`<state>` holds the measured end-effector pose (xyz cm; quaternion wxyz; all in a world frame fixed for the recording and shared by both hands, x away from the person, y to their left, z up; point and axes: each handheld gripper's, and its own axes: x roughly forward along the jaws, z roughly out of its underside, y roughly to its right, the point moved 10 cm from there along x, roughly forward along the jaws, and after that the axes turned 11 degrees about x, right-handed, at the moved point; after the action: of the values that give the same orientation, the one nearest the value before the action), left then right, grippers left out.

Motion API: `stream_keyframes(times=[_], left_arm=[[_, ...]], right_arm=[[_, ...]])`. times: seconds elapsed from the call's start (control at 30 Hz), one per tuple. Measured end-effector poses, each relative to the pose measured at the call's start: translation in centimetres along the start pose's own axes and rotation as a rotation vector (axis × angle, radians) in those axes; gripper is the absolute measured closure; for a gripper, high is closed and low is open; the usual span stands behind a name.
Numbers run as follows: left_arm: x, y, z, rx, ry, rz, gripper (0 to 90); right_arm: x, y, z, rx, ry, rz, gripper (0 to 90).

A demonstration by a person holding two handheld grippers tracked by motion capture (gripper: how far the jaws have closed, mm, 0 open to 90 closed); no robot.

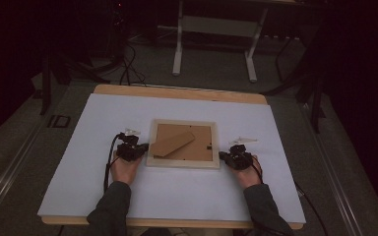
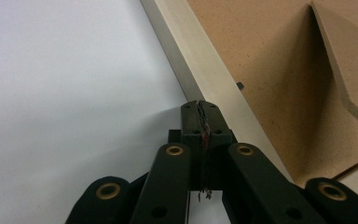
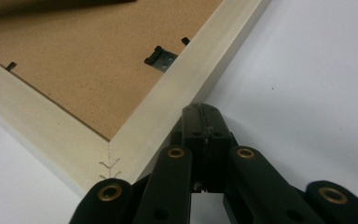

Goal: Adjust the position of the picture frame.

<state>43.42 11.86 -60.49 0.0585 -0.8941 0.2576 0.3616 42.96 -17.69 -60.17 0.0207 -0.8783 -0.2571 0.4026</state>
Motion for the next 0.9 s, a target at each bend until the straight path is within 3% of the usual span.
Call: stream_keyframes(times=[0.27, 0.5, 0.73, 0.9], left_arm=[[-0.5, -0.1, -0.2, -0.006, 0.022, 0.007, 86.7], [-1.9, -0.1, -0.8, -0.011, 0.065, 0.012, 83.9], [-3.3, -0.1, -1.5, -0.044, 0.109, 0.033, 81.7], [-4.4, 0.2, -2.6, -0.023, 0.141, 0.038, 80.8]], right_arm=[[0.0, 0.1, -0.1, -0.011, 0.011, 0.017, 86.0], [-0.5, 0.1, -0.5, -0.037, 0.045, 0.032, 82.6], [-1.3, 0.7, -0.6, -0.015, 0.067, 0.036, 79.3], [-1.7, 1.0, -0.8, -0.003, 0.081, 0.04, 79.0]])
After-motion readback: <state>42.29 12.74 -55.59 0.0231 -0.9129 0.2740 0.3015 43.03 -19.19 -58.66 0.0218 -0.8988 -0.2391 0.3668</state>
